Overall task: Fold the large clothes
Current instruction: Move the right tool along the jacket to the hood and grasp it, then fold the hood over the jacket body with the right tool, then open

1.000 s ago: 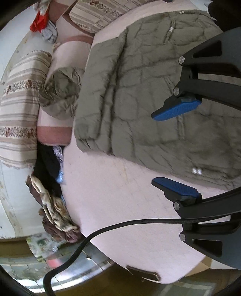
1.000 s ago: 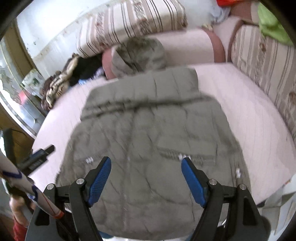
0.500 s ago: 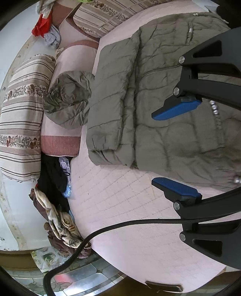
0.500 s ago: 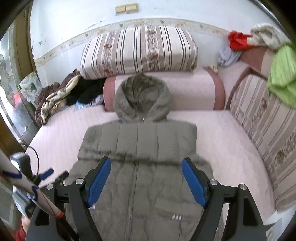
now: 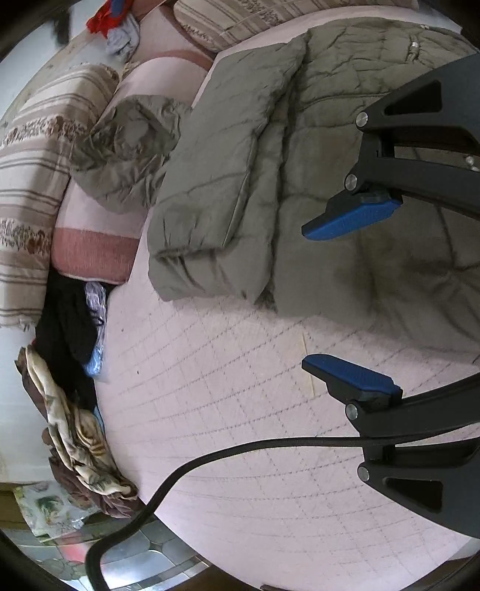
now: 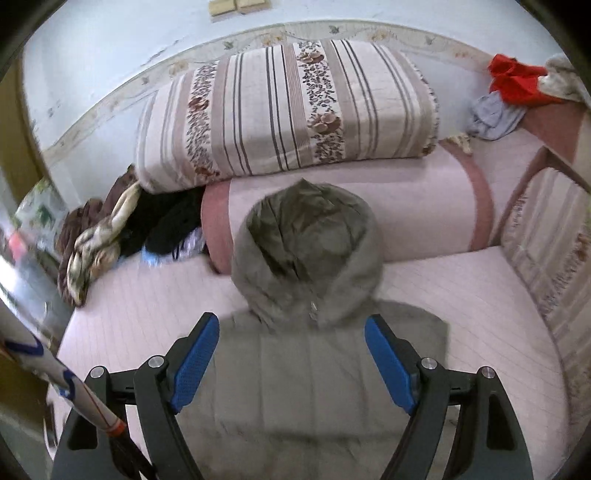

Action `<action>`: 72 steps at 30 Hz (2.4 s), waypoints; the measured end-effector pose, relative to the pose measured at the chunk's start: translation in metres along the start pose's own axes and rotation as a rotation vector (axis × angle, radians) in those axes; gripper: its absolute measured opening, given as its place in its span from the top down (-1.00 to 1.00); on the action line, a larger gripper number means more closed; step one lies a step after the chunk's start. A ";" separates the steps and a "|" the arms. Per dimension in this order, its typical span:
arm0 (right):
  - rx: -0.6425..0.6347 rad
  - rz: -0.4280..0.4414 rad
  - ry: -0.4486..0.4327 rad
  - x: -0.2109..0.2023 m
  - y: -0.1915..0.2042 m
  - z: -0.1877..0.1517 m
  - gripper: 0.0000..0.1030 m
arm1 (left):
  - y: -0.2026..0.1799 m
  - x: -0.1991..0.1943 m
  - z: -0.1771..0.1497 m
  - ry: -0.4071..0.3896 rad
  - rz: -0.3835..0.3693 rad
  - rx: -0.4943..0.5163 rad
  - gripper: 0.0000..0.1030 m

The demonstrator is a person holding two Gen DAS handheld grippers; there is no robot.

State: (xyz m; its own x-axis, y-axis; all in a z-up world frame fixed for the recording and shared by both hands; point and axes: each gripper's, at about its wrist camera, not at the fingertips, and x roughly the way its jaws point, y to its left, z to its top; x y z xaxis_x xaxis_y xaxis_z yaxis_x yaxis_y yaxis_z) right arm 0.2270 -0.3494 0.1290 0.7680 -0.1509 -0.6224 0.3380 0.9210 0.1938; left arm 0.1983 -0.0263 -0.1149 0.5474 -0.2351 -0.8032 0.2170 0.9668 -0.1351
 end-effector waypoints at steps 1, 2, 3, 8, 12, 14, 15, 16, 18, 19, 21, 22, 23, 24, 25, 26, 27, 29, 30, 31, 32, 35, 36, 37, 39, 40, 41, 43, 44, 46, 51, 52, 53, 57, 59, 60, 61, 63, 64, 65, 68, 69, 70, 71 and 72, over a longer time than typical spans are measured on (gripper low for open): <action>0.008 -0.004 0.001 0.017 0.006 0.013 -0.68 | 0.003 0.002 0.001 0.007 -0.006 -0.009 -0.23; 0.018 -0.019 0.013 0.049 0.017 0.033 -0.69 | 0.005 0.003 0.002 0.012 -0.009 -0.014 -0.23; 0.018 -0.019 0.013 0.049 0.017 0.033 -0.69 | 0.009 0.007 0.003 0.023 -0.017 -0.027 -0.23; 0.056 -0.034 0.049 0.130 0.040 0.068 -0.69 | 0.020 0.022 0.007 0.066 -0.028 -0.061 -0.23; 0.099 -0.051 0.081 0.186 0.050 0.082 -0.69 | 0.028 0.031 0.006 0.109 -0.070 -0.094 -0.23; 0.123 -0.059 0.086 0.206 0.052 0.087 -0.69 | 0.031 0.036 0.005 0.126 -0.069 -0.102 -0.23; 0.135 -0.063 0.084 0.216 0.053 0.090 -0.69 | 0.032 0.038 0.005 0.130 -0.069 -0.104 -0.23; 0.138 -0.064 0.081 0.225 0.055 0.094 -0.69 | 0.033 0.040 0.005 0.138 -0.075 -0.111 -0.23; 0.140 -0.077 0.074 0.241 0.059 0.100 -0.70 | 0.034 0.044 0.005 0.145 -0.079 -0.115 -0.23; 0.143 -0.083 0.073 0.248 0.060 0.102 -0.70 | 0.034 0.045 0.005 0.147 -0.076 -0.113 -0.23; 0.156 -0.095 0.079 0.262 0.061 0.106 -0.70 | 0.031 0.048 0.005 0.148 -0.071 -0.107 -0.23; 0.169 -0.101 0.087 0.270 0.060 0.107 -0.70 | 0.030 0.049 0.005 0.148 -0.068 -0.101 -0.23; 0.181 -0.109 0.094 0.277 0.058 0.108 -0.70 | 0.029 0.049 0.005 0.147 -0.065 -0.095 -0.23; 0.201 -0.119 0.103 0.284 0.054 0.106 -0.68 | 0.028 0.050 0.005 0.145 -0.064 -0.089 -0.23; 0.213 -0.130 0.110 0.288 0.051 0.105 -0.60 | 0.027 0.050 0.005 0.145 -0.063 -0.086 -0.23; 0.227 -0.142 0.112 0.291 0.047 0.103 -0.17 | 0.026 0.051 0.005 0.146 -0.061 -0.082 -0.23; 0.238 -0.129 0.128 0.295 0.042 0.099 0.53 | 0.026 0.051 0.004 0.147 -0.059 -0.079 -0.23; 0.238 -0.071 0.163 0.295 0.036 0.092 0.80 | 0.025 0.051 0.006 0.149 -0.057 -0.076 -0.23; 0.222 -0.071 0.151 0.288 0.036 0.089 0.82 | 0.024 0.051 0.006 0.149 -0.056 -0.074 -0.23; 0.200 -0.075 0.139 0.280 0.038 0.087 0.83 | 0.023 0.051 0.007 0.150 -0.056 -0.073 -0.23; 0.178 -0.078 0.133 0.272 0.039 0.085 0.84 | 0.023 0.049 0.007 0.149 -0.057 -0.072 -0.23; 0.118 -0.058 0.119 0.231 0.047 0.076 0.86 | 0.020 0.048 0.006 0.148 -0.066 -0.072 -0.23; 0.094 -0.049 0.112 0.214 0.051 0.073 0.87 | 0.021 0.047 0.005 0.149 -0.069 -0.071 -0.23; 0.072 -0.039 0.110 0.200 0.055 0.070 0.87 | 0.021 0.046 0.005 0.150 -0.072 -0.073 -0.23; 0.016 -0.019 0.099 0.161 0.063 0.057 0.87 | 0.023 0.043 0.005 0.148 -0.074 -0.078 -0.23; 0.000 -0.011 0.100 0.146 0.066 0.049 0.87 | 0.024 0.042 0.005 0.146 -0.074 -0.079 -0.23; -0.017 0.004 0.103 0.127 0.068 0.040 0.87 | 0.024 0.040 0.004 0.144 -0.072 -0.078 -0.23; -0.036 0.032 0.106 0.096 0.070 0.020 0.87 | 0.026 0.036 0.004 0.139 -0.083 -0.082 -0.23; -0.046 0.047 0.110 0.081 0.070 0.007 0.87 | 0.028 0.034 0.004 0.137 -0.087 -0.090 -0.23; -0.054 0.072 0.121 0.058 0.071 -0.023 0.87 | 0.031 0.031 0.003 0.129 -0.088 -0.098 -0.23; -0.041 0.128 0.202 0.037 0.067 -0.111 0.87 | 0.039 0.028 0.004 0.117 -0.047 -0.110 -0.23; -0.033 0.129 0.232 0.043 0.066 -0.132 0.87 | 0.042 0.028 0.005 0.118 -0.047 -0.117 -0.23; -0.019 0.130 0.268 0.053 0.064 -0.150 0.87 | 0.044 0.027 0.006 0.117 -0.047 -0.125 -0.23; 0.066 0.118 0.368 0.109 0.051 -0.198 0.87 | 0.052 0.026 0.007 0.101 -0.012 -0.146 -0.23; 0.099 0.113 0.379 0.127 0.046 -0.205 0.88 | 0.053 0.027 0.008 0.101 0.000 -0.147 -0.23; 0.111 0.105 0.377 0.137 0.044 -0.206 0.87 | 0.053 0.027 0.008 0.102 -0.001 -0.147 -0.23; 0.113 0.102 0.375 0.142 0.044 -0.207 0.87 | 0.053 0.027 0.008 0.101 -0.001 -0.145 -0.23; 0.108 0.098 0.369 0.149 0.044 -0.205 0.86 | 0.050 0.027 0.010 0.094 0.010 -0.134 -0.23; 0.108 0.099 0.365 0.148 0.044 -0.204 0.85 | 0.049 0.026 0.009 0.090 0.015 -0.128 -0.23; 0.102 0.101 0.337 0.138 0.044 -0.200 0.84 | 0.048 0.026 0.009 0.088 0.024 -0.121 -0.23; 0.081 0.099 0.309 0.126 0.044 -0.197 0.67 | 0.047 0.026 0.008 0.091 0.021 -0.118 -0.23; 0.066 0.102 0.294 0.117 0.044 -0.195 0.42 | 0.047 0.026 0.008 0.089 0.020 -0.120 -0.23; 0.060 0.103 0.288 0.109 0.043 -0.194 0.21 | 0.047 0.024 0.007 0.086 0.021 -0.121 -0.23; 0.058 0.104 0.283 0.101 0.040 -0.194 -0.05 | 0.047 0.023 0.007 0.084 0.022 -0.121 -0.23; 0.057 0.103 0.266 0.092 0.038 -0.194 -0.07 | 0.047 0.023 0.006 0.084 0.023 -0.122 -0.23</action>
State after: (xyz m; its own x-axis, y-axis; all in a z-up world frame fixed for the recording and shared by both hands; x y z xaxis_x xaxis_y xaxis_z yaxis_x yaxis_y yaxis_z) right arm 0.2044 -0.2586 -0.0681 0.6324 0.0487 -0.7731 0.3015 0.9039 0.3036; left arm 0.2259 0.0135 -0.1358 0.4804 -0.2089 -0.8518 0.1030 0.9779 -0.1818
